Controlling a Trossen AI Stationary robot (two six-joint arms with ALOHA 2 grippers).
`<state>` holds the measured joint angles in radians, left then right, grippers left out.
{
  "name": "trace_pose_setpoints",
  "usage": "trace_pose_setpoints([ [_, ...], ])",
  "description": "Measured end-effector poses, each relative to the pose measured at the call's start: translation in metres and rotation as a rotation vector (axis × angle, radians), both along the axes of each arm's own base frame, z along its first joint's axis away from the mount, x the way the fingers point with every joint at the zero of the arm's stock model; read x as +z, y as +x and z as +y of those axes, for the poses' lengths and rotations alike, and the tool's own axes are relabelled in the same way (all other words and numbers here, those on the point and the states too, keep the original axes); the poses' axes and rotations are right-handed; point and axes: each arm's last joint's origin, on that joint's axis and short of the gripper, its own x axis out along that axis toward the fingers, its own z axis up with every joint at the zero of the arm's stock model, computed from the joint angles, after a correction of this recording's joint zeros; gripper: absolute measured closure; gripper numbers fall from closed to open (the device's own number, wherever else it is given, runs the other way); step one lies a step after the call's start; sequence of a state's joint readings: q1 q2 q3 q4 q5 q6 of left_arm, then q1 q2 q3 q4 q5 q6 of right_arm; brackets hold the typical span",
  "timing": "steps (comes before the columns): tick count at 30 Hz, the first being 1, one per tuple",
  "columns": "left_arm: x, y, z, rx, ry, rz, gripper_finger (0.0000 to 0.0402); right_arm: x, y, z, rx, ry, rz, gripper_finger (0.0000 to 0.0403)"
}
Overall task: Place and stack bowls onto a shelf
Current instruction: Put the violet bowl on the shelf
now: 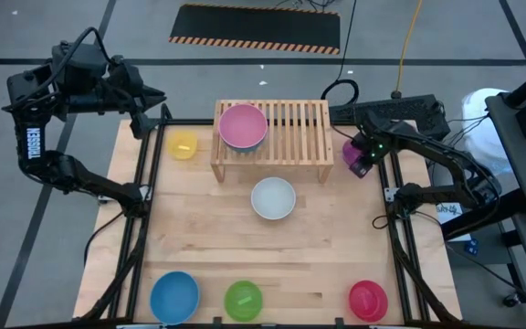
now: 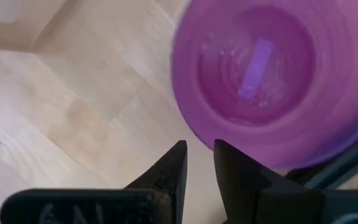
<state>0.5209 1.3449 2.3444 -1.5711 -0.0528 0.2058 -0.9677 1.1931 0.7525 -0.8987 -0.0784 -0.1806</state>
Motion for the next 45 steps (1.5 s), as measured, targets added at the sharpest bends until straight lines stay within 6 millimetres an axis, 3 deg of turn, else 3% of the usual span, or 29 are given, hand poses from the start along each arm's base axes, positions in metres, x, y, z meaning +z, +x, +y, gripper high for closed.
trace_pose_setpoints([
  [17, 0.0, 0.0, 0.0, -0.001, -0.002, -0.001, 0.0348, -0.001, 0.006, -0.001, 0.144, -0.029, -0.028, 0.033],
  [37, 0.0, 0.0, 0.0, 0.01, -0.017, -0.011, 0.0348, -0.037, 0.02, -0.022, 0.134, 0.026, 0.063, 0.0331],
  [45, 0.0, 0.0, 0.0, 0.016, -0.023, -0.016, 0.0348, -0.042, 0.023, -0.026, 0.102, 0.028, 0.069, 0.0396],
])
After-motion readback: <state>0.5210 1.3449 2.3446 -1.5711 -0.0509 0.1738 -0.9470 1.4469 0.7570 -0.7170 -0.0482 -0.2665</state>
